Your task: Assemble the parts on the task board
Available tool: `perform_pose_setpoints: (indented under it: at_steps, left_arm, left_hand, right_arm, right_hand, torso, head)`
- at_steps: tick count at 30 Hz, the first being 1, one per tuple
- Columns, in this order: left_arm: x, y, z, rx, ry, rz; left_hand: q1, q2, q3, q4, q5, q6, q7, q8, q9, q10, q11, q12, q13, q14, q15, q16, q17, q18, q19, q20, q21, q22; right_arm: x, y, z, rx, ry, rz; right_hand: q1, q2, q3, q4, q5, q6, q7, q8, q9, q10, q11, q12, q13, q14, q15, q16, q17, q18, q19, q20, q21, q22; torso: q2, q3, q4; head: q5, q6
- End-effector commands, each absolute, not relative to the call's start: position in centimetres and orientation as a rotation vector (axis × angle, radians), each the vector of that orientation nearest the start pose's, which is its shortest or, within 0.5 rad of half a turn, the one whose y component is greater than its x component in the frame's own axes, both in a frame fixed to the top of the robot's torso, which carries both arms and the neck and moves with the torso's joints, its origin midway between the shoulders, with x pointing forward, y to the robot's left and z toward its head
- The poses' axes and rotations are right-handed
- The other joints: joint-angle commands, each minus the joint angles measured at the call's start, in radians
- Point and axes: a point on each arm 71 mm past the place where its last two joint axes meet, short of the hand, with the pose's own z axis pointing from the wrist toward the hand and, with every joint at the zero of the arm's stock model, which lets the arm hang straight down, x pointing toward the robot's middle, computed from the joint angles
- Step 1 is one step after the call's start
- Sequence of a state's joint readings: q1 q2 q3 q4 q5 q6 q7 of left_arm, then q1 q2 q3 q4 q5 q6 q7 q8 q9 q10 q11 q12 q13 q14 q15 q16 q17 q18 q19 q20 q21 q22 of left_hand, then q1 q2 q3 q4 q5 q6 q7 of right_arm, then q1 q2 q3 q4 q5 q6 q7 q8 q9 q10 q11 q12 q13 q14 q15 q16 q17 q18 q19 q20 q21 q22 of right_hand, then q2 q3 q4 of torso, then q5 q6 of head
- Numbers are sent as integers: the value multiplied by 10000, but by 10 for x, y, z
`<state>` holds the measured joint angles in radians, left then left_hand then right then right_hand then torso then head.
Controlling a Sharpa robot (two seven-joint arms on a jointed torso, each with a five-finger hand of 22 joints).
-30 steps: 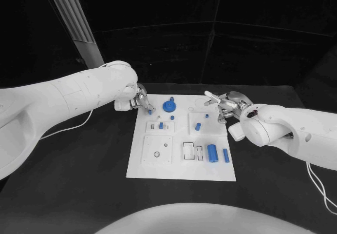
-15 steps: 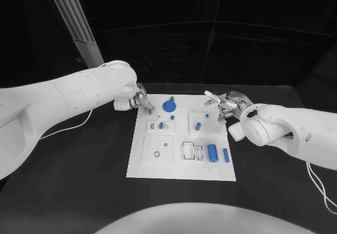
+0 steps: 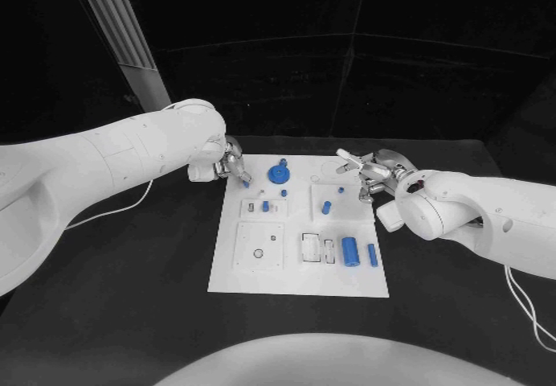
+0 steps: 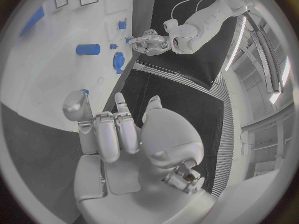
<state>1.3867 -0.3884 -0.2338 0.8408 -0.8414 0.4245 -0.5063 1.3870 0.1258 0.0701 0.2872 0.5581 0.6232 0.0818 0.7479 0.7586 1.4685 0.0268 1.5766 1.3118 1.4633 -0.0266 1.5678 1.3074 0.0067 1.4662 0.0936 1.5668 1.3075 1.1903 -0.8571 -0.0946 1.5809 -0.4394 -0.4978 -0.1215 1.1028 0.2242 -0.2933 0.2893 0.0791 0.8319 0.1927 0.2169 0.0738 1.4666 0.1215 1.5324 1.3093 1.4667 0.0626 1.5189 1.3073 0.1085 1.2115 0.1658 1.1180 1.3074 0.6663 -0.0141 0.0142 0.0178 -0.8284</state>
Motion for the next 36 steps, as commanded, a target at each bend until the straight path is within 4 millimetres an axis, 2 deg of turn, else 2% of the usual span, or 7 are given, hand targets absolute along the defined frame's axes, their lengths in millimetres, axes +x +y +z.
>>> perform_pose_setpoints:
  at_steps: [1,4,9,18,24,36]
  left_arm:
    - [582,183,-214,-2320,25098,-2458]
    - [582,182,-213,-2330,25023,-2566]
    - [582,183,-213,-2353,24917,-2716]
    - [582,188,-209,-2482,24213,-3606]
    - [577,193,-200,-2499,23826,-4491]
    - [552,202,-200,-2996,25134,-5040]
  left_hand:
    - [445,-86,740,15,32,-64,43,113,72,1023,-22,-58,2590,1075,-59,30,2634,-67,1046,-72,40,2633]
    - [616,-454,1835,4,-101,-68,126,184,128,1023,27,-58,2590,1075,-25,30,2634,-67,1046,-56,40,2633]
    - [352,-765,2490,19,-187,-58,137,260,186,1023,67,-58,2590,1075,13,30,2634,-67,1046,-19,40,2633]
    - [-39,-912,2754,46,-250,-27,132,324,228,1023,66,-58,2590,1075,26,30,2634,-67,1046,1,40,2633]
    - [-433,-998,2728,60,-284,34,106,366,242,1023,48,-58,2590,1075,25,30,2634,-67,1046,6,40,2633]
    - [-741,-1076,2561,42,-276,119,57,394,239,1023,8,-58,2590,1075,12,30,2634,-67,1046,-2,40,2633]
  right_arm:
    - [469,-211,-219,9728,18101,9553]
    - [469,-211,-219,9732,18100,9545]
    - [469,-211,-219,9741,18114,9525]
    - [469,-213,-220,9772,18120,9471]
    - [469,-214,-220,9781,18123,9447]
    - [469,-214,-220,9784,18095,9437]
  right_hand:
    - [-3,96,-42,2,48,-72,-17,46,-9,529,-54,26,2125,416,-71,45,1877,54,63,-13,3,945]
    - [-3,96,-42,2,48,-72,-17,46,-9,529,-54,26,2125,416,-71,45,1877,54,63,-13,3,945]
    - [5,108,-37,2,49,-74,-17,47,-10,526,-53,24,2121,413,-71,43,1873,55,63,-13,0,946]
    - [19,128,-31,1,50,-76,-16,50,-10,519,-53,19,2114,411,-71,42,1870,56,60,-13,-8,945]
    - [19,128,-31,1,50,-76,-16,50,-10,519,-53,19,2114,411,-71,42,1870,56,60,-13,-8,945]
    - [19,128,-31,1,50,-76,-16,50,-10,519,-53,19,2114,411,-71,42,1870,56,60,-13,-8,945]
  torso:
    - [-2,-1,5]
    - [-5,0,1]
    - [-3,1,3]
    - [-10,-1,18]
    - [-11,-1,19]
    - [-12,5,8]
  head:
    - [-6,10]
    - [3,12]
    - [-3,9]
    - [-53,-14]
    - [-38,-21]
    - [26,-35]
